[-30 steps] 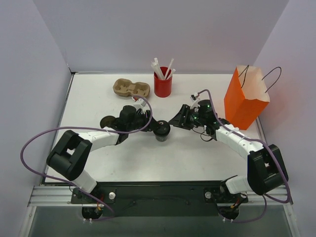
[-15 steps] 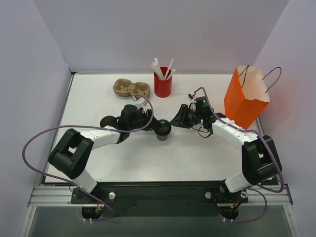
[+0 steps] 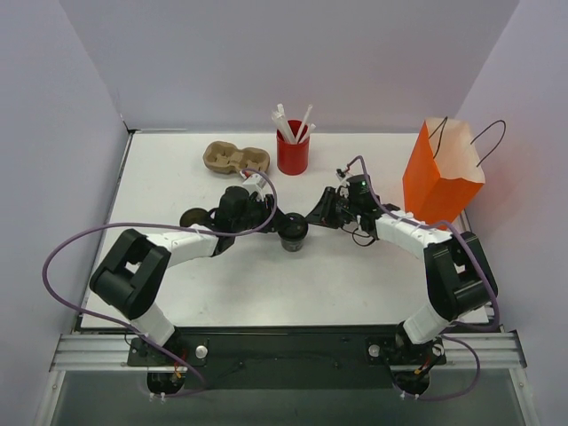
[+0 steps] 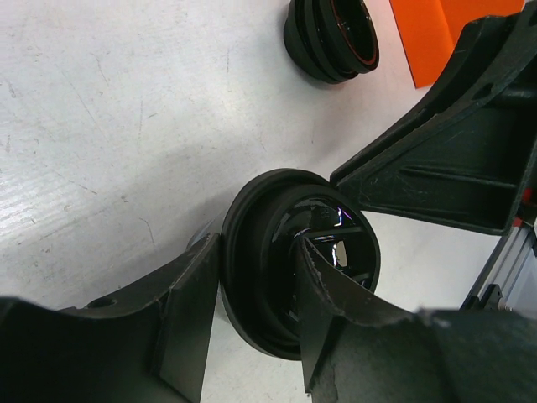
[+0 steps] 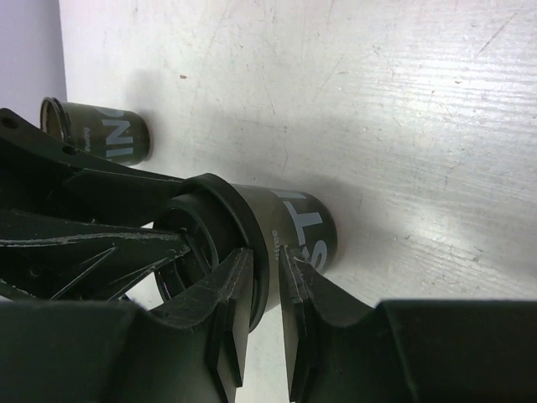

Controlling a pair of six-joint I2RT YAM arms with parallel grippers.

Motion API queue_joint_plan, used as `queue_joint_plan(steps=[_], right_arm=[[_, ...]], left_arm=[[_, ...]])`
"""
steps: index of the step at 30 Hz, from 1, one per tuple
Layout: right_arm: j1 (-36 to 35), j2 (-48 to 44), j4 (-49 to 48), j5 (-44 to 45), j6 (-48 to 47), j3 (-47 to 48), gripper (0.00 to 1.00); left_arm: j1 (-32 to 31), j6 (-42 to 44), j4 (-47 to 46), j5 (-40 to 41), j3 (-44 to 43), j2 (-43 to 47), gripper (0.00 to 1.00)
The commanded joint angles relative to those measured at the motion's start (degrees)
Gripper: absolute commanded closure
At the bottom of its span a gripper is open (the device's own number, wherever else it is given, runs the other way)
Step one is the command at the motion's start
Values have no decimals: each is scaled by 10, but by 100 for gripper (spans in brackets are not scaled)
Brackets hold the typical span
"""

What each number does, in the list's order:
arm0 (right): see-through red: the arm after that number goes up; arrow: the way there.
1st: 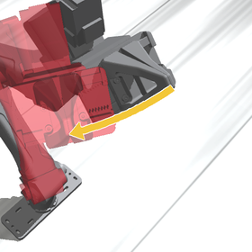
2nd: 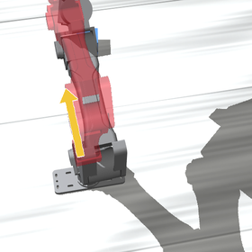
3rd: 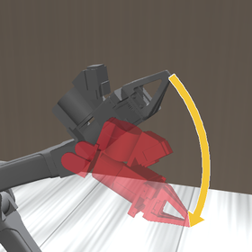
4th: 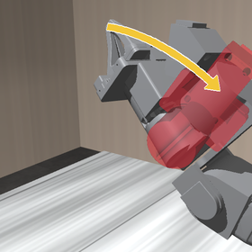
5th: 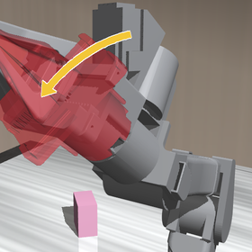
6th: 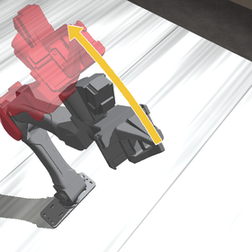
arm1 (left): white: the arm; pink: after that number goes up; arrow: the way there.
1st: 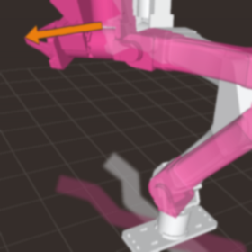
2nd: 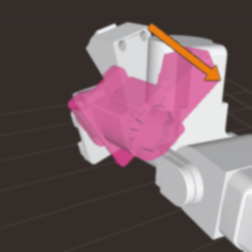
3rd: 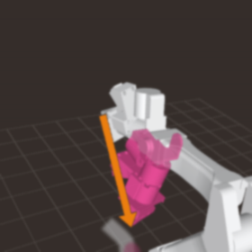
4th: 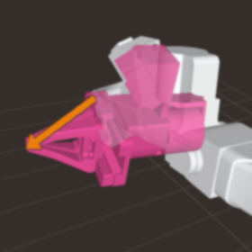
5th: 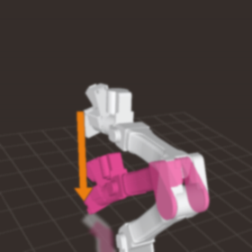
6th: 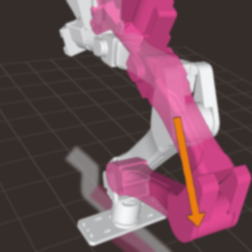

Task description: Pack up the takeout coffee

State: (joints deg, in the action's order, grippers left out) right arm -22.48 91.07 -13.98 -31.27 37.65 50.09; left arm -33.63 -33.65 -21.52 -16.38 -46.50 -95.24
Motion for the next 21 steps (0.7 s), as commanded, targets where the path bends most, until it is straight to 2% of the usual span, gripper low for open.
queue_joint_plan(steps=[1,14,21], right_arm=[[-34,11,-53,-68,29,-59,80],[-42,-39,-231,-77,125,-207,82],[-41,-74,-237,-89,130,-217,80]], left_arm=[[-28,46,205,72,51,-85,52],[-66,-5,143,99,107,-101,56],[-76,-20,129,120,127,-103,55]])
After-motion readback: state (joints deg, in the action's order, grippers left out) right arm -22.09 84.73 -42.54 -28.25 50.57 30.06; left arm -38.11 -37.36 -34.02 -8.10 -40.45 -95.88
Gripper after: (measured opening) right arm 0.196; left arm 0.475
